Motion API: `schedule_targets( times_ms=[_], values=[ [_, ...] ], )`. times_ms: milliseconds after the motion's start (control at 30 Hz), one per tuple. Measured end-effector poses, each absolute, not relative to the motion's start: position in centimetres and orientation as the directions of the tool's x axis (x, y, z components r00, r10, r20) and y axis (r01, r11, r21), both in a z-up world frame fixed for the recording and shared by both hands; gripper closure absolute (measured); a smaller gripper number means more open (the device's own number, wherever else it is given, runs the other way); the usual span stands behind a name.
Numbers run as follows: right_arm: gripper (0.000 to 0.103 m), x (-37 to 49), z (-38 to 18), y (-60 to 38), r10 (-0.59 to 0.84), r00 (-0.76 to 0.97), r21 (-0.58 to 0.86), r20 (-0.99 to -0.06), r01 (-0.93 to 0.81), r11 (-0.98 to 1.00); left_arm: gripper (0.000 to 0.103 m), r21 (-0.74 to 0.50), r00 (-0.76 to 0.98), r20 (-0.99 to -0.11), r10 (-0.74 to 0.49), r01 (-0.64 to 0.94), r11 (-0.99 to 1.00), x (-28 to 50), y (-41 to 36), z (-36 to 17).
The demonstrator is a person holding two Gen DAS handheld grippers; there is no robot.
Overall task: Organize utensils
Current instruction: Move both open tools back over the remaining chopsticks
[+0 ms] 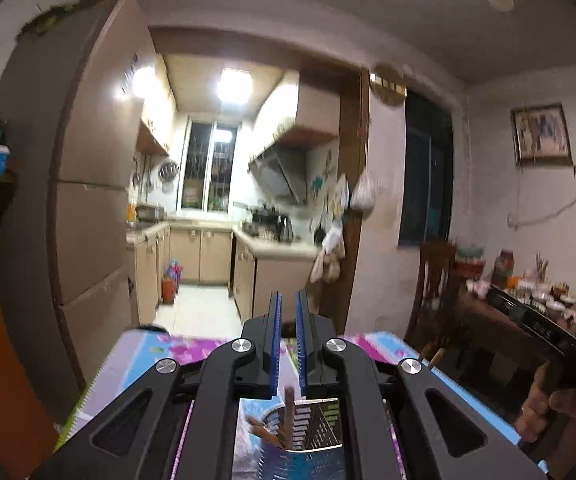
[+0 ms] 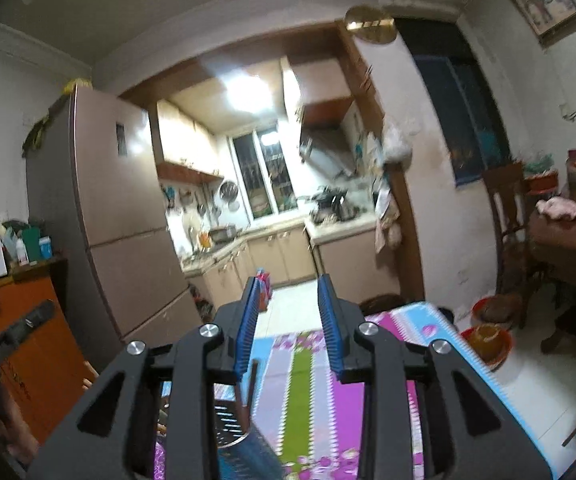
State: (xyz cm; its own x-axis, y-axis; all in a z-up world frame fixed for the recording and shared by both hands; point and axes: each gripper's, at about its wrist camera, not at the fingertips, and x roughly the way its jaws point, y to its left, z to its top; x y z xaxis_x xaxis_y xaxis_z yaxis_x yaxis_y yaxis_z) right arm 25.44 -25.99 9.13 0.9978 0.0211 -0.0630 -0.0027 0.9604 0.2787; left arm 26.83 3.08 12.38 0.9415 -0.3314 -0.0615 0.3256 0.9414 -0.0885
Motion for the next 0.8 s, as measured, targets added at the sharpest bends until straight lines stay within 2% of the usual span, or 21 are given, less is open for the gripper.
schedule_targets(
  times_ms=[133, 233, 267, 367, 467, 633, 800],
  values=[
    [0.073, 20.4, 10.0, -28.7, 0.013, 0.999, 0.269, -0.049, 0.001, 0.963, 0.095, -0.063, 0.953, -0.002, -0.302, 0.301, 0.952, 21.6, 5.8, 14.2],
    [0.062, 14.6, 9.1, -30.0, 0.011, 0.998, 0.213, -0.057, 0.001, 0.977, 0.077, 0.024, 0.958, 0.02, -0.287, 0.286, 0.958, 16.3, 6.8, 13.8],
    [0.061, 12.3, 8.4, -30.1, -0.013, 0.998, 0.17, -0.063, 0.023, 0.985, 0.074, 0.06, 0.959, 0.018, -0.283, 0.281, 0.958, 14.6, 7.0, 13.3],
    [0.061, 6.9, 5.4, -29.8, -0.088, 0.989, 0.036, -0.116, 0.093, 0.995, 0.073, 0.189, 0.964, -0.051, -0.261, 0.266, 0.945, 9.6, 7.1, 10.1],
    [0.061, 3.1, 2.2, -29.8, -0.13, 0.973, -0.017, -0.19, 0.129, 0.992, 0.071, 0.222, 0.964, -0.114, -0.241, 0.261, 0.939, 6.4, 7.8, 7.0],
    [0.061, -1.3, -2.6, -29.5, -0.195, 0.934, -0.037, -0.299, 0.193, 0.98, 0.07, 0.199, 0.947, -0.258, -0.193, 0.248, 0.948, 2.2, 9.2, 0.7],
    [0.061, -3.2, -6.9, -27.8, -0.141, 0.899, 0.033, -0.415, 0.17, 0.985, 0.07, 0.242, 0.915, -0.379, -0.137, 0.241, 0.94, -0.7, 8.5, -5.8]
  ],
)
